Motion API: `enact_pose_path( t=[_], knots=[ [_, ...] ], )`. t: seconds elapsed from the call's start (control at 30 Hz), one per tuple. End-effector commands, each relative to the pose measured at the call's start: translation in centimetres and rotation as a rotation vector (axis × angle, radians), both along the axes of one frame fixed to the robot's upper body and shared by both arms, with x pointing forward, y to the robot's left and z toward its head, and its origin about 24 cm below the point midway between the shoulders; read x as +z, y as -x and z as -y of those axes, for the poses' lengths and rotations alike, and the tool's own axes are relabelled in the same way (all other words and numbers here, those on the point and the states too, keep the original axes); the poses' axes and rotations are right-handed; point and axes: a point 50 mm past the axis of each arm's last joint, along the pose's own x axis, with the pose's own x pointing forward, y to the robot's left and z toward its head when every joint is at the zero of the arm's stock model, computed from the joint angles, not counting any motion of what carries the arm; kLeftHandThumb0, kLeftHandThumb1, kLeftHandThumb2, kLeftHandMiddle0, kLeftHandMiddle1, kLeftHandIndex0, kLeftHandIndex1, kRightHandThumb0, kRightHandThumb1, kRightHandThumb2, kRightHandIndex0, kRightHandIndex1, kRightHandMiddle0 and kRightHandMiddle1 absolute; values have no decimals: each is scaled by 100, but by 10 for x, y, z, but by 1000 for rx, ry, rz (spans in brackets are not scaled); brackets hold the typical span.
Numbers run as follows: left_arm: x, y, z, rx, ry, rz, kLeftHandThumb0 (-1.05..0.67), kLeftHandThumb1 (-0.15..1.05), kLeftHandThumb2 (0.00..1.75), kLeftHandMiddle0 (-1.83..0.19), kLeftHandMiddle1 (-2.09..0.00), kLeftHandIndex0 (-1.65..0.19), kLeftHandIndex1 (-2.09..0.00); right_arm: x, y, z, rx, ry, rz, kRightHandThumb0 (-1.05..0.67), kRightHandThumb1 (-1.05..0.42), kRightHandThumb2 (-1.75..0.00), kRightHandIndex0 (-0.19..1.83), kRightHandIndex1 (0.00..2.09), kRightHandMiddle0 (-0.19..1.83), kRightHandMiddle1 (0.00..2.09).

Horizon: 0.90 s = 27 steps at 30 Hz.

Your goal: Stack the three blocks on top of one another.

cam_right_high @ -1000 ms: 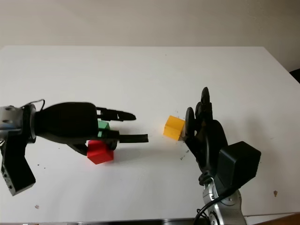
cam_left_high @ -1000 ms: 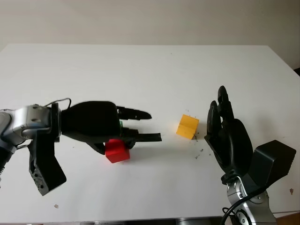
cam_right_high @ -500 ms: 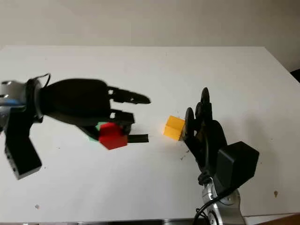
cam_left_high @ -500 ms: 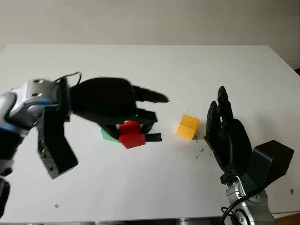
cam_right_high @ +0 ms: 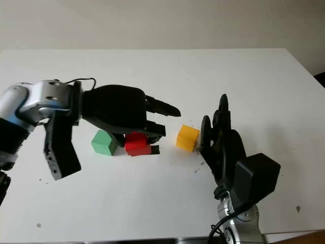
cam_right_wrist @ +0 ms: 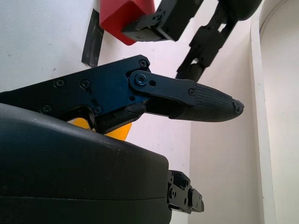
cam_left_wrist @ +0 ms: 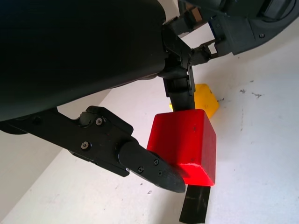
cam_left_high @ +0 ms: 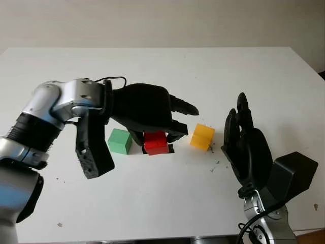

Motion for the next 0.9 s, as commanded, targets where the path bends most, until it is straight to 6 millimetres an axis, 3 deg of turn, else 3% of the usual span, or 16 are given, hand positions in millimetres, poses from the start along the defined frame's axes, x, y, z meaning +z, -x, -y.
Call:
enact_pose_path(
  t=[0.0, 0.13, 0.3, 0.43, 0.63, 0.77, 0.87],
  knots=[
    [9, -3, 3, -13, 2, 27, -41, 93, 5, -16, -5, -32, -174, 3, 1, 0, -5, -1, 16, -76, -105, -63, -19, 1, -19, 4],
    [3, -6, 3, -12, 13, 9, -43, 97, 6, -16, -5, -32, -181, 3, 1, 1, -4, 1, 18, -77, -105, -62, -19, 1, -19, 4],
    [-3, -11, 4, -6, -14, 18, -40, 94, 5, -14, -5, -31, -160, 4, 2, 1, 1, 13, 25, -76, -105, -62, -19, 0, -19, 4],
    [-8, -14, 4, -2, -28, 23, -37, 93, 5, -16, -6, -35, -169, 4, 4, 1, -2, 7, 15, -77, -105, -62, -19, 0, -19, 3],
    [-11, -16, 6, -3, -66, 38, -42, 97, 6, -12, -4, -29, -169, 5, 6, 1, -2, 1, 9, -77, -105, -62, -19, 0, -19, 3],
    [-14, -18, 7, -6, -53, 23, -41, 93, 5, -14, -5, -33, -158, 5, 7, 1, -5, 6, 9, -77, -105, -62, -19, 0, -19, 4],
    [-15, -18, 8, -16, -54, 36, -41, 92, 5, -14, -5, -33, -161, 5, 8, 1, -6, 12, 9, -77, -105, -62, -19, 0, -19, 4]
  ],
)
